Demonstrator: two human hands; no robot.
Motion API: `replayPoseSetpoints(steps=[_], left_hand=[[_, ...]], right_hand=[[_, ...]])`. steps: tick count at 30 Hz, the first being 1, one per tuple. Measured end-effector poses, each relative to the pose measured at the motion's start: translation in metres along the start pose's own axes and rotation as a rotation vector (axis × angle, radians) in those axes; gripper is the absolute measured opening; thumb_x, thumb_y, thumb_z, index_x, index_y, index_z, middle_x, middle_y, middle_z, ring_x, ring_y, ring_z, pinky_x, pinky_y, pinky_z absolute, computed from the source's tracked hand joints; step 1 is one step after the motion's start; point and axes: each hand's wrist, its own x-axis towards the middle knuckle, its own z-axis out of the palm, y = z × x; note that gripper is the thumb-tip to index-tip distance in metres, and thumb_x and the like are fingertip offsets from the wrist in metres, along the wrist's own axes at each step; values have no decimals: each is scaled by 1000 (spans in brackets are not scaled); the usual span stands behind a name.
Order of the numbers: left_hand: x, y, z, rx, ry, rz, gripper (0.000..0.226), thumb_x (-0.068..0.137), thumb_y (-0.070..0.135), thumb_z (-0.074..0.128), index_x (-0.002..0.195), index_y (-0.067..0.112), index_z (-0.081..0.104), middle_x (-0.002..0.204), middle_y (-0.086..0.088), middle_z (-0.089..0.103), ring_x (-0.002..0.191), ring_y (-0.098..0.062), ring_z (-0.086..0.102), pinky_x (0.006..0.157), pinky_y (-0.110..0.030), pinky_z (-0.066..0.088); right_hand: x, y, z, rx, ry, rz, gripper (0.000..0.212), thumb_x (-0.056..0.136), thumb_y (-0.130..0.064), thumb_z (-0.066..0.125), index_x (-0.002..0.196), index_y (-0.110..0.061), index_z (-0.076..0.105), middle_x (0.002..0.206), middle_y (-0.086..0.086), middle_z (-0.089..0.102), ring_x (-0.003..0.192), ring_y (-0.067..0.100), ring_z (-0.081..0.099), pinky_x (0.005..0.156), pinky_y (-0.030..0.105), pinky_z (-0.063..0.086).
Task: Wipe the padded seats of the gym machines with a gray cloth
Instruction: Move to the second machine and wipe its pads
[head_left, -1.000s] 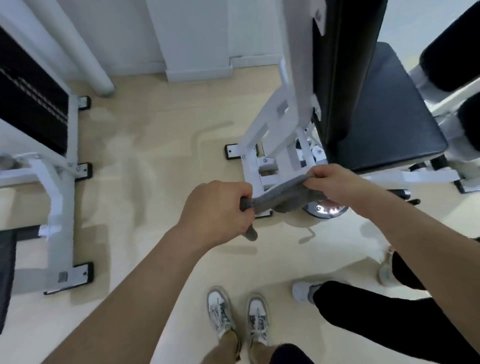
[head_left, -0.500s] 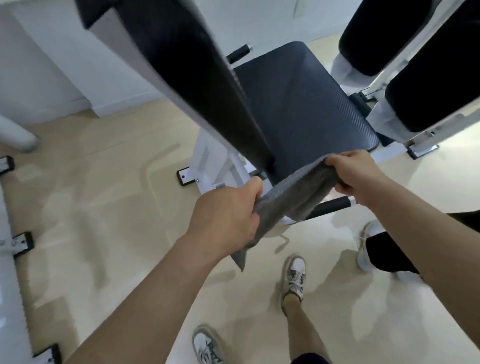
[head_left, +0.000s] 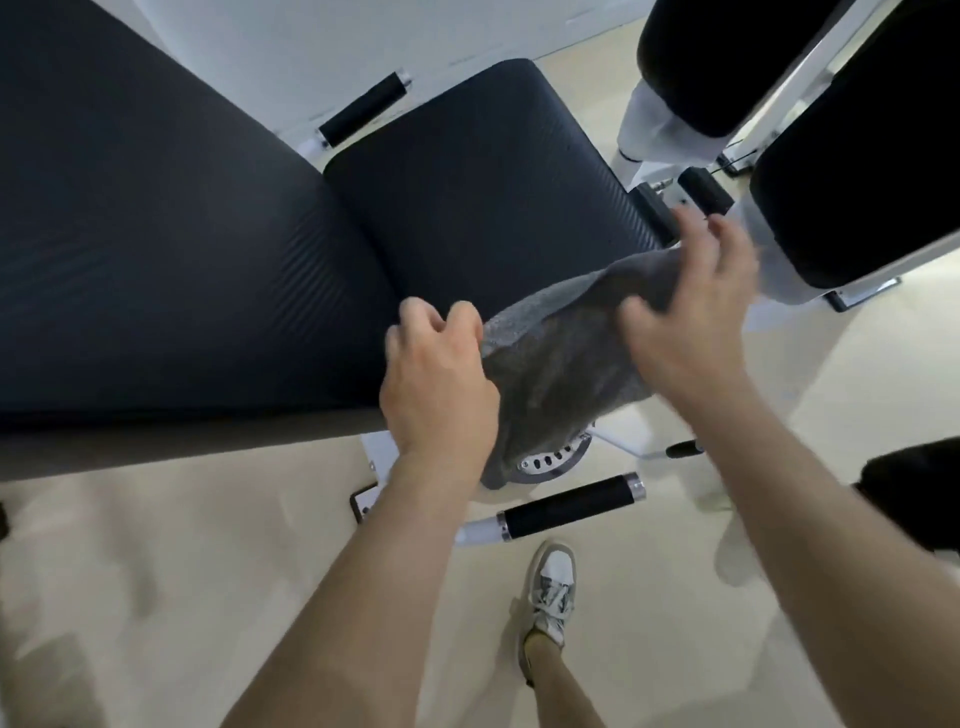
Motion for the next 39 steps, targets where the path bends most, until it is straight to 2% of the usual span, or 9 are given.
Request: replayPoseSetpoints(steps=[2, 5, 7, 9, 13, 19, 27, 39], left_hand=[[-6, 12, 18, -14, 20, 11, 36, 71, -5, 59, 96, 20, 62, 113, -6, 49, 101, -27, 48, 68, -32, 41], [-34, 8, 66, -82, -117, 138, 26, 80, 6, 61, 104, 15, 68, 126, -9, 57, 116, -28, 53, 87, -41, 50], [-47, -7, 98, -112, -255, 68, 39, 90, 14, 56, 129, 9, 55, 145, -11, 45, 134, -26, 41, 104, -43, 43], [-53, -20, 116, -85, -282, 49, 52, 96, 22, 47, 143, 6, 36, 154, -11, 30, 143, -24, 26, 114, -39, 30], [-52, -21, 130, 25, -287, 62, 58, 97, 35, 24, 151, 15, 13, 159, -5, 19, 146, -16, 13, 115, -36, 14], [-21, -22, 141, 123, -264, 78, 58, 96, 37, 23, 150, 17, 14, 156, -6, 27, 143, -19, 24, 113, -37, 15], [26, -13, 149, 112, -251, -7, 58, 96, 35, 15, 151, 19, 11, 159, -1, 17, 146, -14, 13, 116, -38, 12], [151, -1, 159, 50, -138, -239, 58, 97, 37, 10, 152, 21, 5, 161, 4, 9, 147, -12, 5, 117, -40, 9]], right_hand=[[-28, 15, 30, -171, -99, -194, 70, 73, -20, 54, 141, -9, 39, 149, 23, 29, 139, 40, 25, 111, 50, 27], [-67, 45, 73, -331, -356, -230, 57, 89, -29, 43, 141, -6, 38, 152, 18, 30, 142, 36, 24, 107, 57, 31], [-76, 60, 86, -431, -394, -246, 56, 96, -35, 33, 145, -9, 32, 156, 12, 25, 145, 29, 18, 112, 53, 23], [-73, 65, 90, -494, -393, -263, 59, 97, -39, 29, 149, -12, 23, 159, 7, 16, 147, 23, 10, 116, 47, 12], [-61, 62, 92, -551, -418, -289, 63, 96, -43, 30, 151, -13, 18, 160, 6, 12, 147, 20, 5, 116, 45, 6], [-27, 56, 102, -580, -443, -349, 62, 97, -44, 28, 149, -12, 19, 160, 6, 14, 147, 20, 9, 114, 45, 5], [28, 40, 120, -550, -469, -446, 59, 97, -41, 29, 149, -13, 23, 159, 3, 18, 146, 17, 17, 114, 45, 8], [153, -12, 174, -568, -487, -561, 60, 96, -41, 25, 151, -17, 17, 160, 0, 15, 145, 13, 15, 112, 43, 5]])
